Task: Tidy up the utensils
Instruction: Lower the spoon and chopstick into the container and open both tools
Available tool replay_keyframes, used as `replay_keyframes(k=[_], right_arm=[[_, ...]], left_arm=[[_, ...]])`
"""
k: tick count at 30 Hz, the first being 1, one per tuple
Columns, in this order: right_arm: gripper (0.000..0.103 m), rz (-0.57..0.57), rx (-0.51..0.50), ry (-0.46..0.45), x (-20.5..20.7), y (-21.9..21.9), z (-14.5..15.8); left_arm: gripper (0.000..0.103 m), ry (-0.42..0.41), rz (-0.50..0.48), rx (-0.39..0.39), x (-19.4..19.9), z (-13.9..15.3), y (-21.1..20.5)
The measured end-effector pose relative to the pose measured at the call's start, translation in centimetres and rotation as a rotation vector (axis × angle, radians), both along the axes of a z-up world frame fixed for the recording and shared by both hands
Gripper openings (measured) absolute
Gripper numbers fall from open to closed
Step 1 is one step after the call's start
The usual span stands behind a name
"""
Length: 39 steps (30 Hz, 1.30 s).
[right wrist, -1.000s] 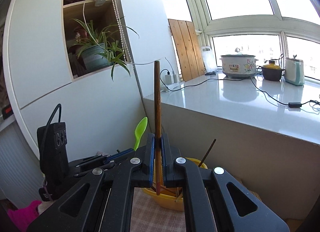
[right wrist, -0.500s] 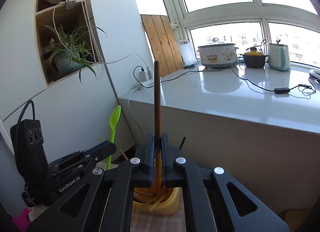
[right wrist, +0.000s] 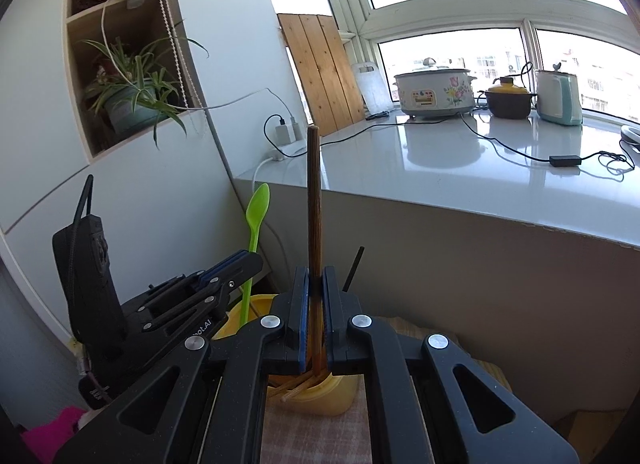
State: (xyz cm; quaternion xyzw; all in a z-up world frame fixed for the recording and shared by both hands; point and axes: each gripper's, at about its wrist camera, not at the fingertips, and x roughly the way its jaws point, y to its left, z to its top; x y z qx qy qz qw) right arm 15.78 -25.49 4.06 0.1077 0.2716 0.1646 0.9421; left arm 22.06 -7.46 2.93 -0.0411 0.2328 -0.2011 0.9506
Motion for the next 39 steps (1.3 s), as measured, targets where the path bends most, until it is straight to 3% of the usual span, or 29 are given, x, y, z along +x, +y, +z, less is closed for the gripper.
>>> replay_keyframes(k=[31, 33, 34, 39], right_arm=[[0.005, 0.053, -0.024, 0.123, 0.1, 2.1, -3.2], [0.005, 0.052, -0.025, 0.128, 0.0, 2.2, -3.2], [0.005, 0.051, -0.027, 0.129, -0.1, 2.2, -3.2], [0.006, 0.037, -0.049, 0.12, -1.0, 2.2, -2.9]], left_arm=[[0.005, 0.053, -0.024, -0.036, -2.3, -0.3, 3.0], [0.016, 0.071, -0.026, -0.037, -2.2, -0.4, 3.2], [0.027, 0.079, -0.028, -0.039, -2.2, -0.4, 3.2], [0.028, 0.084, -0.031, -0.05, -3.1, -0.4, 3.7]])
